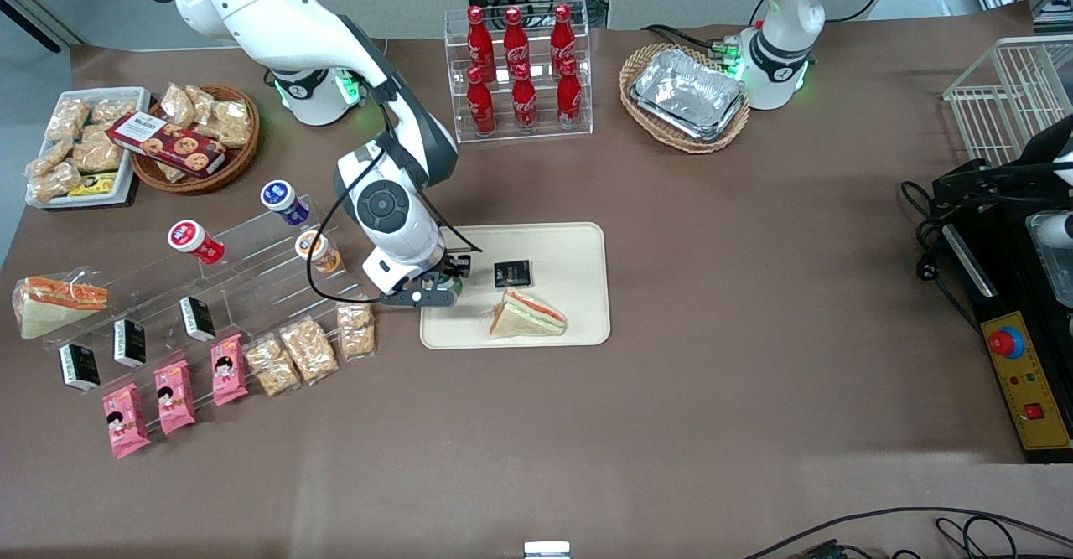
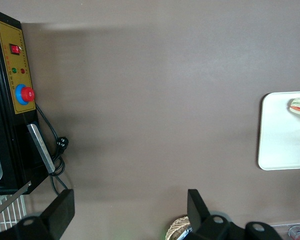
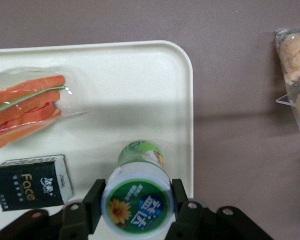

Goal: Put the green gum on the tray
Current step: 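Lower the green gum bottle onto the tray beside the black box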

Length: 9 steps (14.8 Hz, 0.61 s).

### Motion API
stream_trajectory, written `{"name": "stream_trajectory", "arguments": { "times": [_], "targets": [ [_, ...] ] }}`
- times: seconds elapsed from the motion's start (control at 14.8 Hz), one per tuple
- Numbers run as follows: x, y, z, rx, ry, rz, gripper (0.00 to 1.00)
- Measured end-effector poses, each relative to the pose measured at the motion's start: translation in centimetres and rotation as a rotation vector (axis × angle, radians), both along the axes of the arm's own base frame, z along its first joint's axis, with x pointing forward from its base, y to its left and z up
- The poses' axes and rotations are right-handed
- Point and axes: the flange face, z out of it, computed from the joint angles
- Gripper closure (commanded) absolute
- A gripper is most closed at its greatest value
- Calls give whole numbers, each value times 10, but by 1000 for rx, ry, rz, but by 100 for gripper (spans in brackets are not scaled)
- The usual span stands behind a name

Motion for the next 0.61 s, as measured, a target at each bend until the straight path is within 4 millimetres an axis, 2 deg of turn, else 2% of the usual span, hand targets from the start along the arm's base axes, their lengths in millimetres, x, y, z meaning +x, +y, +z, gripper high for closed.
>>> {"name": "stream_trajectory", "arguments": {
  "times": [0.07, 0.2, 0.34, 0.61],
  "targets": [
    [0, 1, -3, -1, 0, 2, 57],
    [-1, 2, -4, 0, -2, 3, 14],
    [0, 2, -3, 1, -3, -1, 3],
    [0, 3, -2, 1, -6, -13, 1]
  ]
}}
